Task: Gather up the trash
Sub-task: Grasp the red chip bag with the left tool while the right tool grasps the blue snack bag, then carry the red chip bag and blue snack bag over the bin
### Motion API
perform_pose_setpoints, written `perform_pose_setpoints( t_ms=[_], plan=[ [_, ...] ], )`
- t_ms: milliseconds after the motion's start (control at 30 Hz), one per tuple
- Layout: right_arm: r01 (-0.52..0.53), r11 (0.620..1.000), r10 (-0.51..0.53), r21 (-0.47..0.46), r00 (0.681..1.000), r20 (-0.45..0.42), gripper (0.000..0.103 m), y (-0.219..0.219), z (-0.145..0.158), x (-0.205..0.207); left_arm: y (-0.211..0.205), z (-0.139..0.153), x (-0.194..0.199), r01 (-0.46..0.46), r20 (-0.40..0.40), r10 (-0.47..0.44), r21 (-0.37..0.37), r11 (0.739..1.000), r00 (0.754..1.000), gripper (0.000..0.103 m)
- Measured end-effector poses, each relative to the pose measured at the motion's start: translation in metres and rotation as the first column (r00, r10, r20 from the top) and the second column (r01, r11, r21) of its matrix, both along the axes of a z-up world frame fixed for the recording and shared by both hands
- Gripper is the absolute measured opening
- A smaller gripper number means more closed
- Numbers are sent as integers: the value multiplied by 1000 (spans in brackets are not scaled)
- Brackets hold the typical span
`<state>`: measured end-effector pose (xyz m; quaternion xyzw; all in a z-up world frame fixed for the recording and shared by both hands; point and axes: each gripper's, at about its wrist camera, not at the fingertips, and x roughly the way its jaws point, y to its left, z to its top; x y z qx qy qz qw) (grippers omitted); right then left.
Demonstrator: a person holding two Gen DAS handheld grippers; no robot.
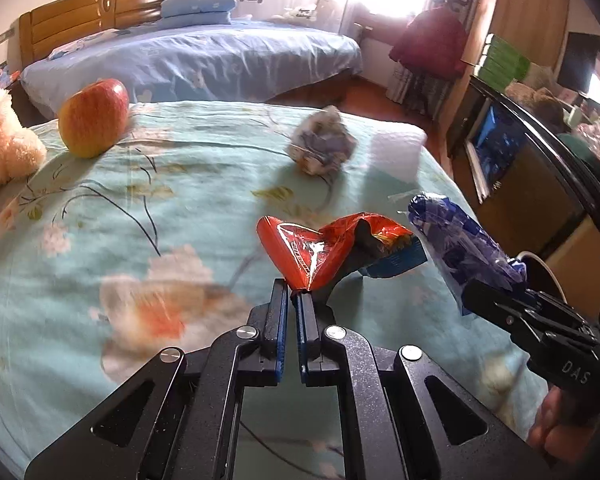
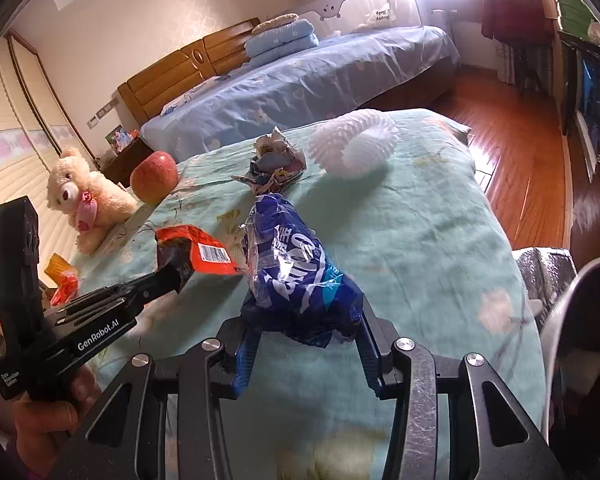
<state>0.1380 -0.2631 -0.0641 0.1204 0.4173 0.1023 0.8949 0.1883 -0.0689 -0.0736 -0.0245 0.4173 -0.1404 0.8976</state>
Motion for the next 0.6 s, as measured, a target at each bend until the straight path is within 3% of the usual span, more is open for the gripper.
perform_pose_setpoints(
  t_ms=[600],
  plan=[
    [121, 992, -122, 25, 992, 35, 45, -49, 12, -61, -66, 15, -59, 147, 21, -147, -8, 989, 989, 3]
  ],
)
